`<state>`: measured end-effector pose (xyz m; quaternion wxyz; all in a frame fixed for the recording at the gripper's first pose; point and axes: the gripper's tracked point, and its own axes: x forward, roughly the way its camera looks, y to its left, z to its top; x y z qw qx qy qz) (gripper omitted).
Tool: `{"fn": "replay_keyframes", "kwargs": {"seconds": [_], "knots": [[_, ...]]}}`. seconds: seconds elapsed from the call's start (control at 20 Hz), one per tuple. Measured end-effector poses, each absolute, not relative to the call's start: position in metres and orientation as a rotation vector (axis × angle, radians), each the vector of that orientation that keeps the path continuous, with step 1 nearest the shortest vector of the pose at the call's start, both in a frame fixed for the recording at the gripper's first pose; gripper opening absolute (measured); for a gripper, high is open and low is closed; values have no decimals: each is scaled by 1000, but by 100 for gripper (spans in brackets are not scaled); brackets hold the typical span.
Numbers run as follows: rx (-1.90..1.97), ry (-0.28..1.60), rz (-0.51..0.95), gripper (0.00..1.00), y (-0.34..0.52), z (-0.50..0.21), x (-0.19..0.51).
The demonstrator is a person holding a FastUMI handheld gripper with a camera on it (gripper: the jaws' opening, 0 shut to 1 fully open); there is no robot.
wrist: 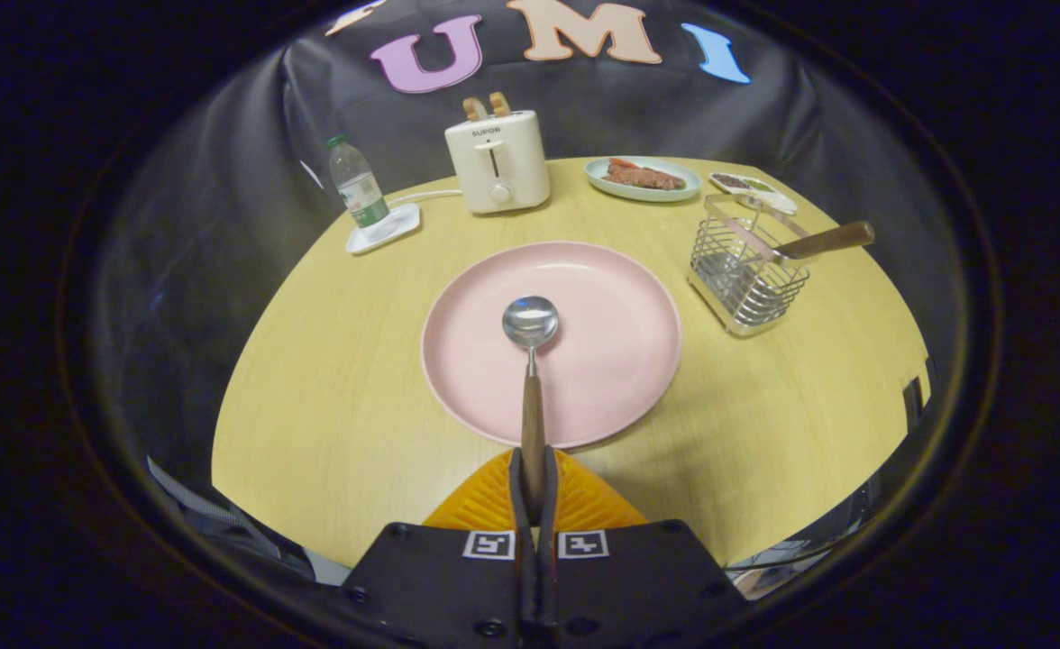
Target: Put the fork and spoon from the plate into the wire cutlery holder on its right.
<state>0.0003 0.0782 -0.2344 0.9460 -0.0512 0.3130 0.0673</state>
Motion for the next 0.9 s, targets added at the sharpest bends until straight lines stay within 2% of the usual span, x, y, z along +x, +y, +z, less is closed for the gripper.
{"fn": "replay_keyframes", "kwargs": {"seconds": [0.4,0.9], "knots": [[-60,565,158,3,59,-172,5],[-107,531,57,3,-50,-60,45]]}}
